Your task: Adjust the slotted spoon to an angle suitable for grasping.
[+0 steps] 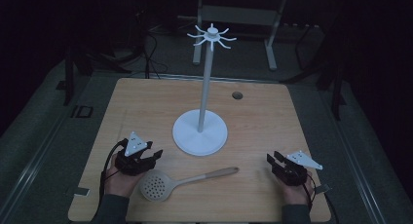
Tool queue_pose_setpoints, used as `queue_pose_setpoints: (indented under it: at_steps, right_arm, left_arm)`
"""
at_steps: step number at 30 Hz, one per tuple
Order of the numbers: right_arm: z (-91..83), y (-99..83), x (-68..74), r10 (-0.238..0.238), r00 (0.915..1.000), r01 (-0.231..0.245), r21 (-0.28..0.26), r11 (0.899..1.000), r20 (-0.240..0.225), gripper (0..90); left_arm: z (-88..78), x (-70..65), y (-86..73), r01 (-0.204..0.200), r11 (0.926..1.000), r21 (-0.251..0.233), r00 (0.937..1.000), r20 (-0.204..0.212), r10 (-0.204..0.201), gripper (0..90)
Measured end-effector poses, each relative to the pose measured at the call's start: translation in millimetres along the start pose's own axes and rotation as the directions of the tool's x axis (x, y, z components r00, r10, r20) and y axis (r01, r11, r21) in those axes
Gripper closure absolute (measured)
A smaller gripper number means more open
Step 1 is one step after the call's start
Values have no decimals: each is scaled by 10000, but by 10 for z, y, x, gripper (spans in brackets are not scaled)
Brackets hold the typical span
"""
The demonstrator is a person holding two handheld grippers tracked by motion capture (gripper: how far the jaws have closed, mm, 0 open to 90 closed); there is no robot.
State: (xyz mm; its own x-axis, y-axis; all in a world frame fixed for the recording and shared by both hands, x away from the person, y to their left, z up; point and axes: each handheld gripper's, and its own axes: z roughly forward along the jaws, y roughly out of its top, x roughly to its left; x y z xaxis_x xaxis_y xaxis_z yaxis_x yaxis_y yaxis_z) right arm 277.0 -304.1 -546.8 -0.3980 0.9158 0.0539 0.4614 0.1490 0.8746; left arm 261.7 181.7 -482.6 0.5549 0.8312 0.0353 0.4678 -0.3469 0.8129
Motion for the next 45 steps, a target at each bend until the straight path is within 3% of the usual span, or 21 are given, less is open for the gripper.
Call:
queue_pose_setpoints:
  at_steps: [8, 14, 20, 31, 45]
  right_arm:
    - [4, -4, -44, 376, 9990, -380, -143, 9992, -250, 617]
    - [0, -6, -55, 298, 9994, -300, -110, 9995, -188, 617]
    - [-6, -6, -59, 229, 9997, -230, -102, 9997, -56, 610]
    - [-10, -7, -86, 312, 9995, -312, -92, 9995, 77, 584]
    - [-2, -11, -90, 222, 9997, -221, -43, 9997, 122, 572]
  left_arm:
    - [29, -31, 106, -89, 10000, 7, 9996, 254, 89, 513]
    - [95, -88, 167, -342, 9988, 360, 9980, 536, 322, 509]
    - [117, -122, 210, -350, 9989, 297, 9971, 683, 330, 517]
    - [151, -203, 297, -786, 9958, 476, 9920, 1022, 735, 521]
    - [283, -381, 440, -1730, 9786, 1118, 9729, 1742, 1521, 523]
